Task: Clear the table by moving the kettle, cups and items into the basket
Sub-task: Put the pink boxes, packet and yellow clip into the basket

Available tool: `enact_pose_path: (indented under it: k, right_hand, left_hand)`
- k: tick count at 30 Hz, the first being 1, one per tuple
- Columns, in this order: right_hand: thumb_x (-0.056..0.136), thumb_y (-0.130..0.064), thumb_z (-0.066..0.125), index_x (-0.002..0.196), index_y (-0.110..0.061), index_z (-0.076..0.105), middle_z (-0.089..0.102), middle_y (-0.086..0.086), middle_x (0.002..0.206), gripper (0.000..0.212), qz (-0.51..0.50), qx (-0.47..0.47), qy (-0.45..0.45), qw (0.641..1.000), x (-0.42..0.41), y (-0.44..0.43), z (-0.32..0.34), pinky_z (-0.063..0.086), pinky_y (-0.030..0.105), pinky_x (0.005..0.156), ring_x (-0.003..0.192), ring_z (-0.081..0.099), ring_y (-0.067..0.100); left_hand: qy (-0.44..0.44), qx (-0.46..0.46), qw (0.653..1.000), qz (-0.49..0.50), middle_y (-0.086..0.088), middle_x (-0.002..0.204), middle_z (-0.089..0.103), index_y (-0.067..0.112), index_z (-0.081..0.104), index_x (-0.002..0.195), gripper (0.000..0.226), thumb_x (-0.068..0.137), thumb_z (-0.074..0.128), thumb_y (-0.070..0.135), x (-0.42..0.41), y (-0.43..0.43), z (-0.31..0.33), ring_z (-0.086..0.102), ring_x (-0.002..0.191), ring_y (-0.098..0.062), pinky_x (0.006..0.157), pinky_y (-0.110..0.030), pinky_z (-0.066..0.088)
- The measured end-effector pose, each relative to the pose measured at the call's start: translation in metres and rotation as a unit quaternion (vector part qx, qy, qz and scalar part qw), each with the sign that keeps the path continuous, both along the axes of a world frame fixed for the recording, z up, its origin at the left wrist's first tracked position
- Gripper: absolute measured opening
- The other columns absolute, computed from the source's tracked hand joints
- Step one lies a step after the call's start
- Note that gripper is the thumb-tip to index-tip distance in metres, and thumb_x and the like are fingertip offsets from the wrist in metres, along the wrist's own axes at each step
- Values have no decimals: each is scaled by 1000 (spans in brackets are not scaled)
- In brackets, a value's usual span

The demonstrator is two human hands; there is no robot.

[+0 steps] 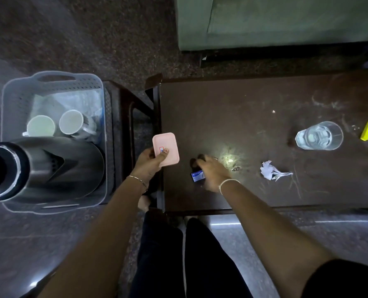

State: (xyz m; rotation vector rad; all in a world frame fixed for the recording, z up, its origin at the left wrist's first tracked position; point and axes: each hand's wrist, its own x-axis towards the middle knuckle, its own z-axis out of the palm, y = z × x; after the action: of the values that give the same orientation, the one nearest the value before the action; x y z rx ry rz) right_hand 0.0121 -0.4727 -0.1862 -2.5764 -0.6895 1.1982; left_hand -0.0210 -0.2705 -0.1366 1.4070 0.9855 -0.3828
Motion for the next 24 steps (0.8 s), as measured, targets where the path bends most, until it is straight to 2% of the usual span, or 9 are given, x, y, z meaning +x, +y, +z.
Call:
enact_pose_path:
  k: [3,6,8,11,13,15,19,22,24]
  right_hand:
    - [72,1,68,124,-15,49,45,10,126,57,48,0,-79,996,-17,0,-14,51,44,85,111,50,33]
    - [77,6,61,121,-13,50,50,10,122,50,37,18,-92,995,-21,-1,-19,50,44,88,112,51,33]
    - [80,4,59,121,-11,51,52,11,123,44,-26,30,-70,997,-18,-1,-18,48,43,92,113,51,34]
    - [83,-1,61,127,-13,53,57,11,120,46,-216,100,-8,971,-9,3,-2,46,34,94,108,56,29]
    - [86,1,61,130,-16,53,61,9,113,48,-362,186,76,910,0,11,17,47,21,85,100,60,22]
    - [88,5,59,130,-16,53,62,4,101,47,-477,269,163,821,8,21,39,49,16,76,89,60,15]
    - [91,8,55,120,-22,58,60,1,88,43,-581,378,288,661,30,42,86,56,18,72,78,61,10]
    - [90,4,57,110,-24,62,67,3,87,34,-606,424,327,589,46,61,122,59,23,69,71,68,11]
    - [89,-2,61,111,-21,61,67,4,90,29,-601,440,337,576,52,78,145,59,25,67,71,69,12]
  left_hand:
    - [22,-16,999,26,4,84,61,11,59,101,11,92,62,17,-8,3,-4,57,74,-5,68,-18,47]
    - [39,-29,998,30,5,85,61,19,59,86,7,91,63,21,-11,3,-3,57,78,-6,71,-24,45]
    - [38,-34,998,36,5,85,61,19,59,87,7,91,63,22,-10,2,1,57,78,-6,71,-24,45]
    - [27,-37,998,37,5,85,63,18,59,93,6,91,63,22,-7,1,12,58,78,-6,71,-24,47]
    - [18,-39,998,42,5,84,64,17,61,95,8,91,64,23,-3,1,24,59,77,-6,71,-23,47]
    - [7,-41,998,43,4,85,64,14,61,102,15,91,63,24,3,3,39,59,77,-6,70,-23,48]
    - [-18,-79,993,85,-1,88,65,13,60,105,19,90,63,24,14,11,81,62,78,-11,65,-23,52]
    - [-42,-128,981,142,-9,99,64,14,60,110,24,88,62,24,20,24,115,64,85,-21,70,-31,54]
    - [-70,-162,969,174,-15,105,63,11,58,119,34,88,60,24,22,36,138,65,89,-27,67,-35,57]
